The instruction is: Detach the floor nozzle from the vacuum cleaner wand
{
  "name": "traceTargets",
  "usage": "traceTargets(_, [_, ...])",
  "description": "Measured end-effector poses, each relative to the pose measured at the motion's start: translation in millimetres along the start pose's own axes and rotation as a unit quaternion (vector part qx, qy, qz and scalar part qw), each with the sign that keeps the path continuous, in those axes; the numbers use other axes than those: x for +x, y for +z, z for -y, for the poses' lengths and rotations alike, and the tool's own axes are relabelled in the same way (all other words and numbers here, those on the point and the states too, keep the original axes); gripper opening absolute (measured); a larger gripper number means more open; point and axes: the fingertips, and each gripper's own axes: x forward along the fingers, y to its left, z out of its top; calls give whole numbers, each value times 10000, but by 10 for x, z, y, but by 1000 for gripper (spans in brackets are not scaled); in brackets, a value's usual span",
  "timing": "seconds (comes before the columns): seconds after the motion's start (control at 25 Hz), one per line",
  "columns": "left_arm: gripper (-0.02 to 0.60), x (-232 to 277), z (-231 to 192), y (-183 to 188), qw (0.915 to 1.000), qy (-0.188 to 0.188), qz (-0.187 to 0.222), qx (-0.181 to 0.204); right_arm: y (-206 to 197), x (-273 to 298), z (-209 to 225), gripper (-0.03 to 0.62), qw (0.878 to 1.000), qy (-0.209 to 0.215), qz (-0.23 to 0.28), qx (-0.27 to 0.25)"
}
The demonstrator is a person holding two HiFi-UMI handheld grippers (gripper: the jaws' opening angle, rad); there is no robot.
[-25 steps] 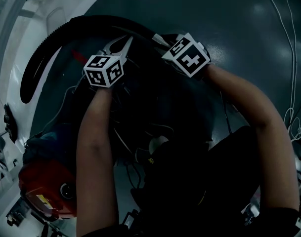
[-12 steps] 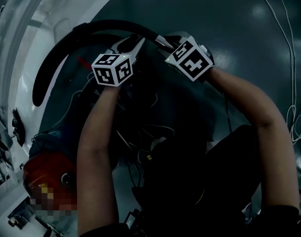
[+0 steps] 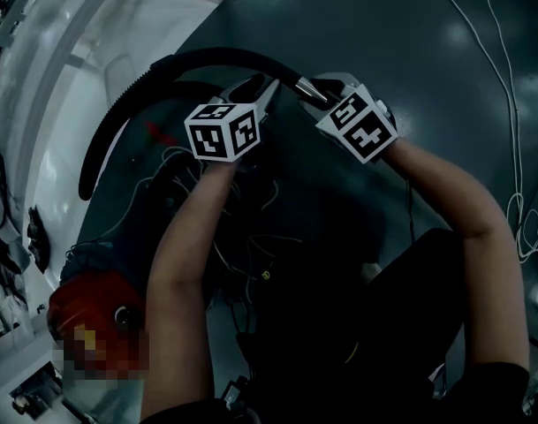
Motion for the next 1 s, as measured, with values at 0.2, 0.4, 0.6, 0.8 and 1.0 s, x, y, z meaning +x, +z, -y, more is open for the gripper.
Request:
traceTargets(0.2, [137, 71, 259, 47, 9999, 99, -95, 39, -87, -192, 99, 170, 10000, -89, -1, -21])
traceTargets(0.4, [137, 99, 355, 67, 9994, 241, -45, -229, -113, -295, 156, 170, 9999, -157, 21, -58])
traceTargets(0.6, [187, 60, 367, 68, 9983, 232, 62, -522, -110, -386, 150, 170, 9996, -269, 60, -115])
traceTargets(0.8, [258, 66, 495, 76, 9959, -181, 66, -884, -135, -453, 78, 169, 9995, -234, 176, -87])
traceTargets(1.0, [280, 131, 505, 25, 9934, -202, 46, -1127, -218, -473, 40, 169, 9994, -267, 137, -160])
